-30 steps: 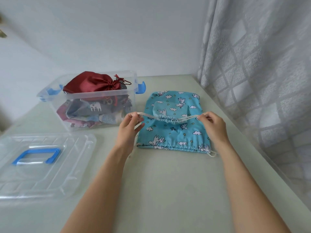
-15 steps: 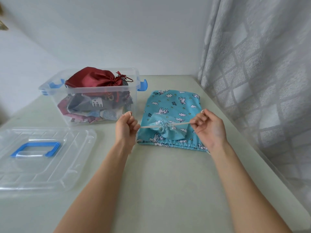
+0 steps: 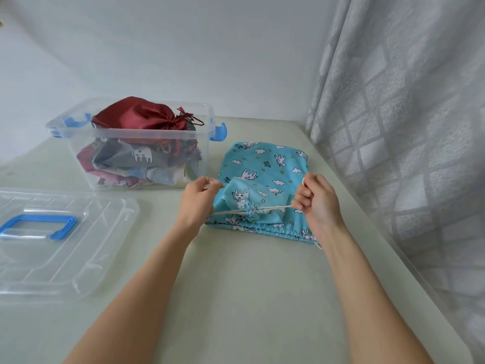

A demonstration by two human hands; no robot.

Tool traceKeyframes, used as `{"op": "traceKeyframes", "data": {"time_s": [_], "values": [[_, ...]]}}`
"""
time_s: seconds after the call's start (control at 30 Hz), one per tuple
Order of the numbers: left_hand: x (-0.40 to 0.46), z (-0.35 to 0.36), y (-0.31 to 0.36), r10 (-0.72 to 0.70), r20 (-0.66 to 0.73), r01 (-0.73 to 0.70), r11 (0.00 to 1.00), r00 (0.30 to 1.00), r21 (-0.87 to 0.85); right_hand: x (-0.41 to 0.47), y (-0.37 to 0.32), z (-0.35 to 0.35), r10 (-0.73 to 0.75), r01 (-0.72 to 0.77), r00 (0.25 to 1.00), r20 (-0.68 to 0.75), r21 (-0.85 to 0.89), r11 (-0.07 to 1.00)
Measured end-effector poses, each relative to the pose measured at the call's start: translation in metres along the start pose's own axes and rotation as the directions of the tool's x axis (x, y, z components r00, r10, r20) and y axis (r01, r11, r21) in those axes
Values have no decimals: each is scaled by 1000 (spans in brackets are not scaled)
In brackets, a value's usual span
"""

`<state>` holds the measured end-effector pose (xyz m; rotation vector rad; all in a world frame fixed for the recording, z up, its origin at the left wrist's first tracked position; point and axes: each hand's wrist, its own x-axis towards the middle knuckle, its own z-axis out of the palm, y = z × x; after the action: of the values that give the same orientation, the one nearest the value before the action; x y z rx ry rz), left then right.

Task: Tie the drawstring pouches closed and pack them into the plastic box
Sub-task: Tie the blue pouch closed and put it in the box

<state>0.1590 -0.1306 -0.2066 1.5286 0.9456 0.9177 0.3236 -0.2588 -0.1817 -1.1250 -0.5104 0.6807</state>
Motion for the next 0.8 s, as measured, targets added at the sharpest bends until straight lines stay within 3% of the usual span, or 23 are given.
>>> {"op": "traceKeyframes", "data": {"time_s": [0.07, 0.2, 0.33, 0.4, 0.5, 0.63, 0.8], "values": [[-3, -2, 0, 12, -6, -12, 1000, 1000, -5, -2, 1, -2, -8, 5, 999, -39, -71, 997], [-6, -3, 3, -2, 114, 31, 968, 993, -248, -6, -4, -6, -27, 32, 999, 25, -243, 970], [-3, -5, 15, -36, 199, 143, 820, 979, -554, -2, -9, 12, 47, 35, 980, 194, -395, 918], [-4, -6, 18, 47, 153, 38, 860, 987, -509, -2, -13, 33, 85, 91, 952, 293, -540, 837], [-7, -13, 24, 232, 68, -202, 933, 970, -298, -8, -5, 62, 93, 214, 910, 405, -648, 731], [-5, -26, 28, 446, -9, -446, 895, 895, -33, -18, 10, 77, 63, 247, 914, 400, -673, 697], [-8, -26, 34, 471, 61, -468, 882, 880, -50, -24, 18, 82, 12, 368, 868, 496, -660, 655]]}}
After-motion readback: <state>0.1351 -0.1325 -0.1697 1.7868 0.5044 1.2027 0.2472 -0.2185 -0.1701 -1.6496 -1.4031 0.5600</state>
